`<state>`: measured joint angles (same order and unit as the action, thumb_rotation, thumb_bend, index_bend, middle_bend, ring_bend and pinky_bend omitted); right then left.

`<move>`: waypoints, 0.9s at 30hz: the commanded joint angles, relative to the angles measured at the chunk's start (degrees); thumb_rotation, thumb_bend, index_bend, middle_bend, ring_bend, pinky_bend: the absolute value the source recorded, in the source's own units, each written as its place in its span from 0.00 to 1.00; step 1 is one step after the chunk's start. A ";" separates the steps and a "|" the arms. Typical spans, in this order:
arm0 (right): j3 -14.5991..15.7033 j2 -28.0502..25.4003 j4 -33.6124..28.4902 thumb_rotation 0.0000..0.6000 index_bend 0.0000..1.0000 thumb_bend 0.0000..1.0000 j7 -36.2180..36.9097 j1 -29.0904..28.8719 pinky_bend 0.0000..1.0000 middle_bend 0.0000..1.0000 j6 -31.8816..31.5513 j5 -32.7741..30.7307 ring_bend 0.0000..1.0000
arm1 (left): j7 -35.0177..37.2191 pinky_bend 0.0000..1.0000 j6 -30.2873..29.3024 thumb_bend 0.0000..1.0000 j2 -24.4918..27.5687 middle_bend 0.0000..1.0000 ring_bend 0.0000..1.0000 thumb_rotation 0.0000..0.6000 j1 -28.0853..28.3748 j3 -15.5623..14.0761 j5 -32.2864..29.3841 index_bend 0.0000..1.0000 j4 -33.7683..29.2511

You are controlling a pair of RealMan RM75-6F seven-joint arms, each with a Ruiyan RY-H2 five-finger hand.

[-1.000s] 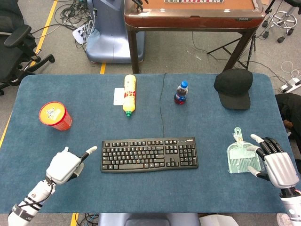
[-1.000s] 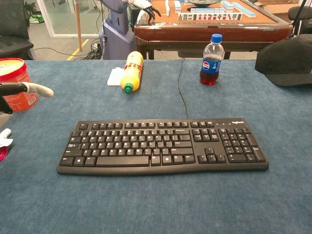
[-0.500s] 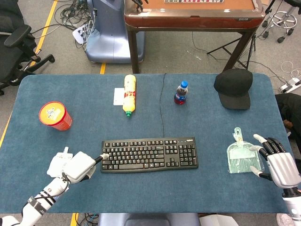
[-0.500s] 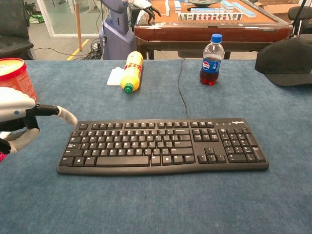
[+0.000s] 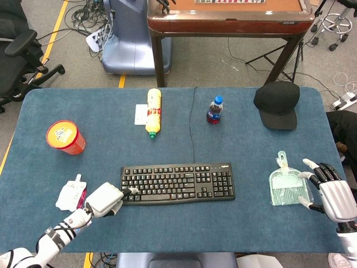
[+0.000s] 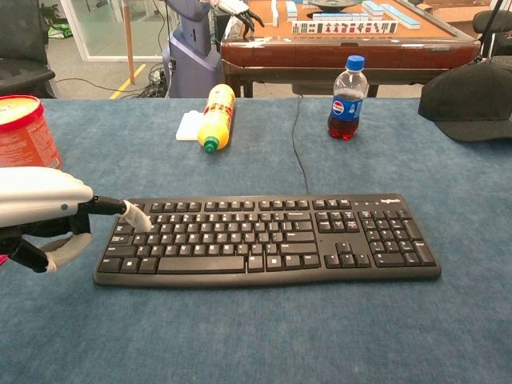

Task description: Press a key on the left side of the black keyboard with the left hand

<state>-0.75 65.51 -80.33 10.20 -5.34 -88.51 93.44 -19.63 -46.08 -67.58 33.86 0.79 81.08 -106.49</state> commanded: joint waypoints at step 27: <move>-0.15 -0.44 -0.77 1.00 0.38 0.01 -0.15 0.03 0.17 0.17 -0.33 0.30 0.17 | 7.40 1.00 5.87 0.70 -2.12 0.88 0.94 1.00 7.28 1.92 -10.60 0.19 1.73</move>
<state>-0.88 65.05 -81.11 10.03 -5.29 -88.87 93.76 -12.01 -40.39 -69.46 40.84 2.67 70.79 -105.00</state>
